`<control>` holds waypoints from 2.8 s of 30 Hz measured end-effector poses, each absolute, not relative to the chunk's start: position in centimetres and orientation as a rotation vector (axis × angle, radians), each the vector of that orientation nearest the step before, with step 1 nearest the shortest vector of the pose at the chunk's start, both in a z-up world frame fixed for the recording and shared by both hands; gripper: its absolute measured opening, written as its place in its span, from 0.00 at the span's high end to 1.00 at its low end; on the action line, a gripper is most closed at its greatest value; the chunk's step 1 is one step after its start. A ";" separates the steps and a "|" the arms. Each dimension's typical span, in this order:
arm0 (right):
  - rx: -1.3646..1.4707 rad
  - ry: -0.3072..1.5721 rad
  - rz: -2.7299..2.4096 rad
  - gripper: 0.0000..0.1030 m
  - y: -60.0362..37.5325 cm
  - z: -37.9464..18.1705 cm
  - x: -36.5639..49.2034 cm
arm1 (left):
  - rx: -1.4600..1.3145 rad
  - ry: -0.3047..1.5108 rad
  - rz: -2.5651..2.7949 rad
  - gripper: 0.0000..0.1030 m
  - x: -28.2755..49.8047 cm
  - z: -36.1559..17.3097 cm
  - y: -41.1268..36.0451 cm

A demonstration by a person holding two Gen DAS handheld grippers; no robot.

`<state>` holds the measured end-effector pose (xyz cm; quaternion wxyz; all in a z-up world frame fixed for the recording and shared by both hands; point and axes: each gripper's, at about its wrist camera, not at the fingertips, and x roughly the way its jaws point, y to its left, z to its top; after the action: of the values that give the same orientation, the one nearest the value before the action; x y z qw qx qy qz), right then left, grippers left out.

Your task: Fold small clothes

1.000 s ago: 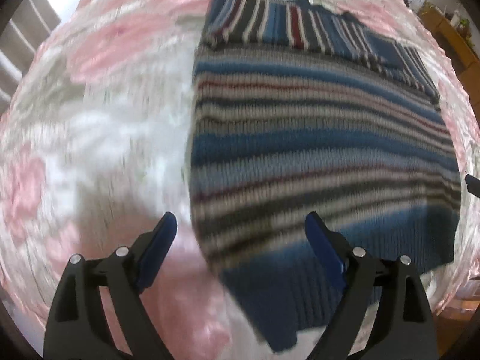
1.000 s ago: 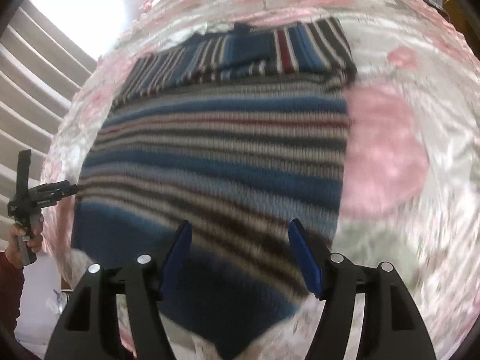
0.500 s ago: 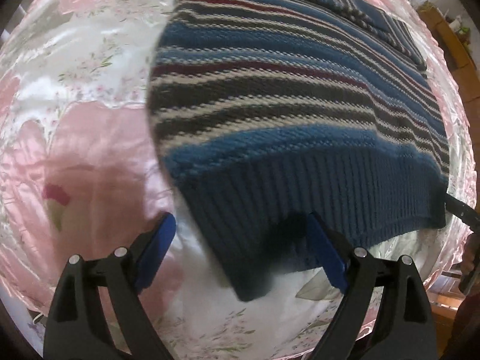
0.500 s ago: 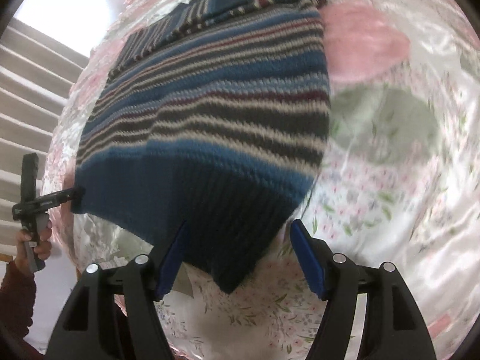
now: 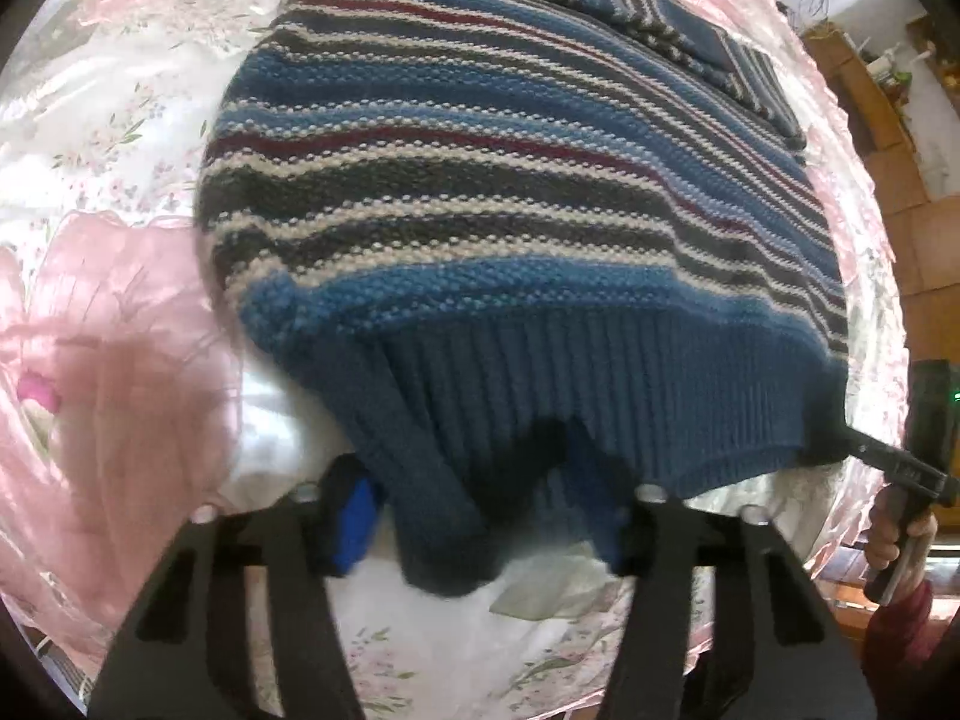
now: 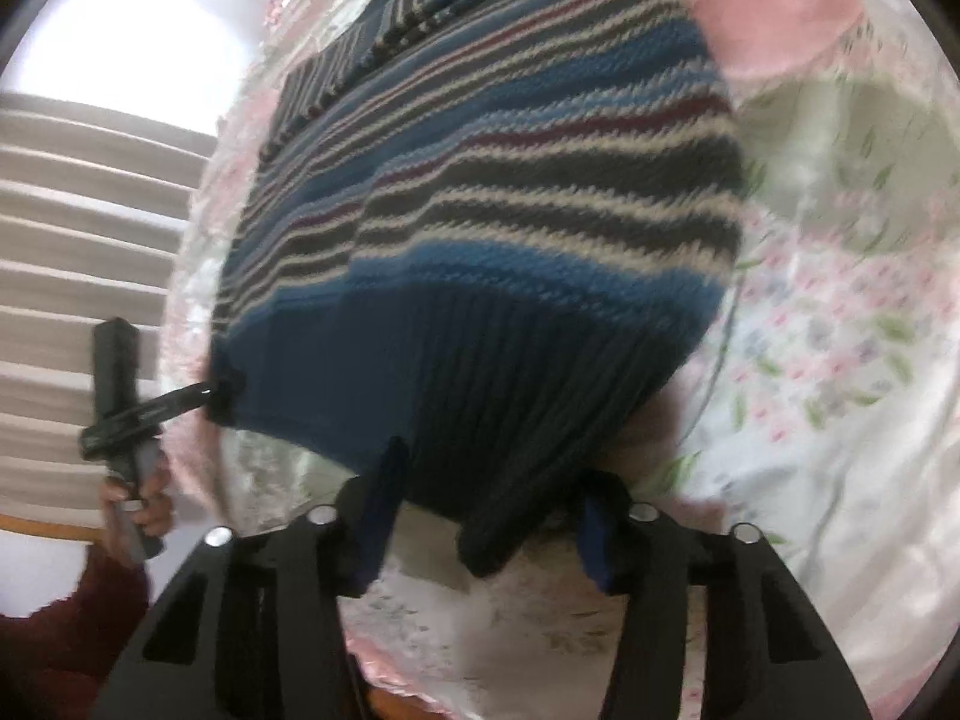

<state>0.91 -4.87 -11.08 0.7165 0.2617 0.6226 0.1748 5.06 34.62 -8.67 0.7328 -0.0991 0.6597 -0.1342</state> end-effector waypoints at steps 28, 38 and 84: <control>0.677 1.173 0.400 0.91 -9.3 -5.1 13.2 | -0.469 1.237 -0.318 0.80 15.9 -3.8 35.6; 0.734 1.304 0.303 0.89 -9.9 -11.9 20.6 | -0.539 1.334 -0.261 0.73 23.5 -10.5 35.0; 0.175 1.367 0.413 0.37 -6.6 -9.7 22.9 | 0.108 1.333 -0.376 0.27 26.5 -9.5 31.3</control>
<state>22.94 -6.60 -9.65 0.7524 0.0800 0.6259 0.1893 26.54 31.34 -9.48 0.7684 0.0498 0.6140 -0.1734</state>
